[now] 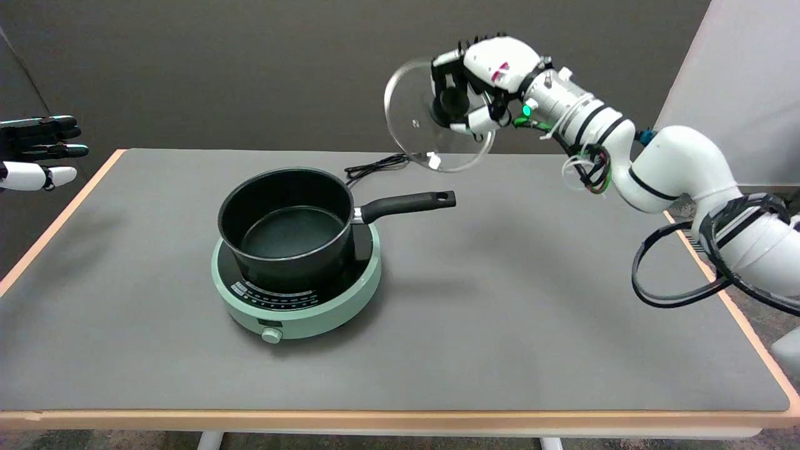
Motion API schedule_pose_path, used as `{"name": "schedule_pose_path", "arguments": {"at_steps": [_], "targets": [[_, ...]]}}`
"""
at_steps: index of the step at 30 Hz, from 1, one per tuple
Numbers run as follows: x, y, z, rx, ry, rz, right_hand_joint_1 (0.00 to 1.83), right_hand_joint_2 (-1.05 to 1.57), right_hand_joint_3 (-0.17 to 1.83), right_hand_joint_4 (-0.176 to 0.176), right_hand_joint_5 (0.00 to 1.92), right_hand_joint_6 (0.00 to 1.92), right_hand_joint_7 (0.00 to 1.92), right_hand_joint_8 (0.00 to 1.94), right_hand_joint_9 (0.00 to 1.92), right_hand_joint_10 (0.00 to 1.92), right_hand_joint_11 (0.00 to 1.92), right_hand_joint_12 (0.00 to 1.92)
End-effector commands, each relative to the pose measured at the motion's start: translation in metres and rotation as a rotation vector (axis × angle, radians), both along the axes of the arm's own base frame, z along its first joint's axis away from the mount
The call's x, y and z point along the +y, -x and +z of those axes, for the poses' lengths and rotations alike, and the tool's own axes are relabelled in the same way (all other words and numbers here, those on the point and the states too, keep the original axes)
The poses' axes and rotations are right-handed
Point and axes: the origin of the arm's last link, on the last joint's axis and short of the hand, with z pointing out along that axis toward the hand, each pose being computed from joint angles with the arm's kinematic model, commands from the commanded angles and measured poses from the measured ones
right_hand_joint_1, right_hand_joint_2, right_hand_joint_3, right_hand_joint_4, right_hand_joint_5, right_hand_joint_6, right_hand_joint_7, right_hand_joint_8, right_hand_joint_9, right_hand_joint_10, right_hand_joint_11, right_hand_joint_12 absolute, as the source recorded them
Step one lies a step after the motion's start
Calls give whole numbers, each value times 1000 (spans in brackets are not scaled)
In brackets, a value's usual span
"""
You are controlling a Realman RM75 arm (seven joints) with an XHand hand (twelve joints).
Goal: Place the pot lid onto the pot.
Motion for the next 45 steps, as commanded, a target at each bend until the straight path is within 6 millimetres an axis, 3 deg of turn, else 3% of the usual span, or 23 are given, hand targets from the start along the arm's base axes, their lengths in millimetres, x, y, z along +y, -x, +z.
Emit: {"name": "schedule_pose_path", "arguments": {"at_steps": [1, 13, 20, 27, 36, 45], "targets": [[12, -71, -59, -13, -209, 143, 1364, 851, 564, 176, 680, 1241, 943, 1214, 870, 1669, 680, 1059], [-9, -96, -113, -32, -329, 61, 1374, 779, 680, 176, 667, 1268, 975, 1215, 870, 1674, 710, 1027], [-15, -105, -117, -117, -355, 42, 1378, 749, 734, 176, 664, 1284, 985, 1224, 877, 1670, 728, 1008], [-12, -98, -128, -123, -386, 24, 1379, 743, 743, 176, 662, 1293, 988, 1223, 881, 1671, 738, 998], [-34, -69, -118, -165, -289, -41, 1379, 740, 746, 176, 664, 1292, 990, 1222, 884, 1672, 740, 994], [-58, -57, -100, -192, -162, -70, 1380, 740, 745, 176, 668, 1291, 991, 1219, 885, 1665, 739, 1002]]}}
